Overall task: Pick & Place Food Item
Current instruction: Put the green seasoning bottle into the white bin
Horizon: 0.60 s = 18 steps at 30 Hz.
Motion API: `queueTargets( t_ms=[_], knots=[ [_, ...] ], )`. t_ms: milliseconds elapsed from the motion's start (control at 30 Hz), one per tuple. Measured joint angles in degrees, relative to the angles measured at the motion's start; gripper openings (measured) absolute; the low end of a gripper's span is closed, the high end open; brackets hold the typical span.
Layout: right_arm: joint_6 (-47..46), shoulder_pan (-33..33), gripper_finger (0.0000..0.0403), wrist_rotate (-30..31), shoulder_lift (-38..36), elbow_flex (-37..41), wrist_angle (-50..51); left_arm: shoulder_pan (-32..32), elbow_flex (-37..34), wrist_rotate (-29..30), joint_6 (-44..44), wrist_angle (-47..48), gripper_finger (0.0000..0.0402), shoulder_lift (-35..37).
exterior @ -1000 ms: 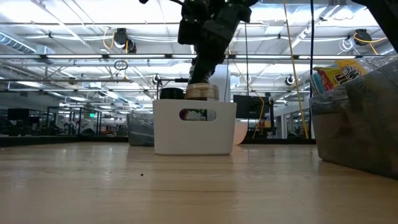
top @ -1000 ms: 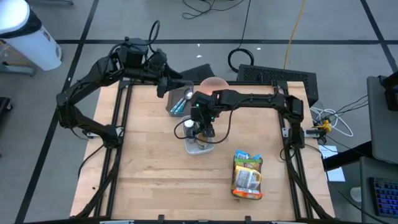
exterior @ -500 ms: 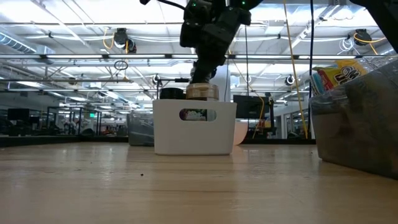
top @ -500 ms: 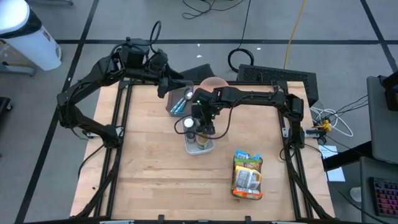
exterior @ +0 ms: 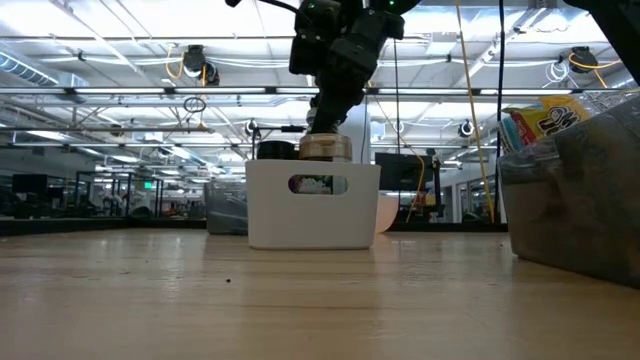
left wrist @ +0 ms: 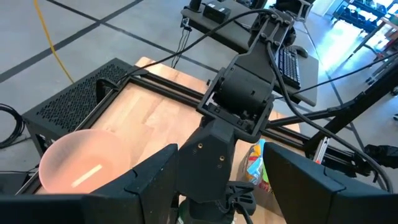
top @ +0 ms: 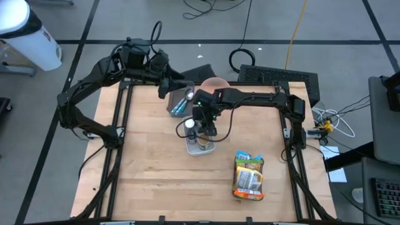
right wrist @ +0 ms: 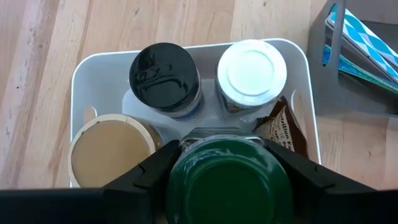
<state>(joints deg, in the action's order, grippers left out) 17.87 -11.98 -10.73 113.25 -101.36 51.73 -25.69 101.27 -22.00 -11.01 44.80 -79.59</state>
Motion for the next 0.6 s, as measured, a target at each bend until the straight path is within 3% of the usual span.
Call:
queueTargets(
  t_ms=[300,467,600],
  knots=[
    [-3.6,-1.2,0.0191,0.1,-2.2,0.3,-2.6,0.0,0.0,0.0,0.2,0.0,0.0241,0.0],
    [-3.5,-1.2,0.0191,0.3,-3.8,0.4,1.6,0.0,0.0,-0.4,0.2,0.0,0.0241,0.0],
    [-5.0,-1.1,0.0191,-3.0,-3.7,0.4,1.2,0.0,0.0,-0.5,0.2,0.0,0.0241,0.0]
  ],
)
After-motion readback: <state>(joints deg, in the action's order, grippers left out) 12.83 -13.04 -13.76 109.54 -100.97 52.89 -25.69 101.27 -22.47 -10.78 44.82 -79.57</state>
